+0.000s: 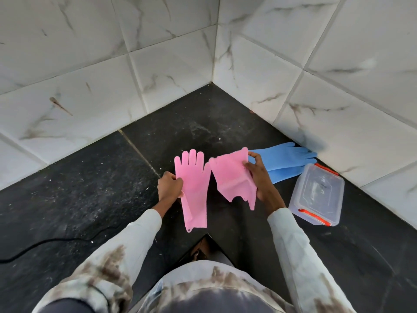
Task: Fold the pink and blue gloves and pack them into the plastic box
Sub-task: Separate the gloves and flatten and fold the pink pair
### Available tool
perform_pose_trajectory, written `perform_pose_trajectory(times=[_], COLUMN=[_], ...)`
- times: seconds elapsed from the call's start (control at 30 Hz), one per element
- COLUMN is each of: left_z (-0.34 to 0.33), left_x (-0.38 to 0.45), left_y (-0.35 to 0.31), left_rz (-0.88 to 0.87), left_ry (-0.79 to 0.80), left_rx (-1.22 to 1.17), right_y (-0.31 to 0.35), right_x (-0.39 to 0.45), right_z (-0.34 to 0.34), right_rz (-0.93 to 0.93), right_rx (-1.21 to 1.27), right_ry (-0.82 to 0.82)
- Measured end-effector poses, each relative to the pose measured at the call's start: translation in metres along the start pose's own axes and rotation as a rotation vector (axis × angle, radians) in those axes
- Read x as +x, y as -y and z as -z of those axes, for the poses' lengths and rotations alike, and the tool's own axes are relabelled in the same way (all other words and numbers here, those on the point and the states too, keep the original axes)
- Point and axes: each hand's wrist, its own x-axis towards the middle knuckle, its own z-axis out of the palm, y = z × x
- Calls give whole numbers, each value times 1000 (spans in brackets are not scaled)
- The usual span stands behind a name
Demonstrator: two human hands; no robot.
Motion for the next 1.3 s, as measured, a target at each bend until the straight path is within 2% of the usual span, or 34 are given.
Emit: perform_pose_trajectory(times=[0.1, 0.23, 0.33, 0.5, 0.67, 0.83, 0.93, 1.03, 1.17, 1.3], left_z=[8, 6, 3, -4, -1, 5, 5, 5, 2, 3], left_x=[-3, -9, -9, -8, -6, -9, -10, -8, -3, -3], left_y=[13, 12, 8, 7, 11, 13, 14, 15, 13, 10], left_rz=[-6, -33, -70, -60, -67, -175, -210, -197, -135, -97], left_ry=[33, 9, 17, 35, 50, -54, -67, -70, -19, 0], left_rx=[18, 66, 129, 123, 134, 379, 428, 402, 248, 174], right_y=[-2, -32, -52, -59, -62, -61, -64, -65, -65, -64], right_x=[7, 8, -1, -7, -5, -2, 1, 1, -5, -7], right_z=[-2, -9, -13, -14, -11, -6, -9, -13, -16, -13], right_rz=[2, -197, -271, -234, -250, -326, -302, -247, -171, -172], right_rx=[23, -298, -383, -540, -554, -557, -577, -581, -615, -632], right_ry=[-78, -91, -97, -111, -103, -98, -130, -193, -250, -265])
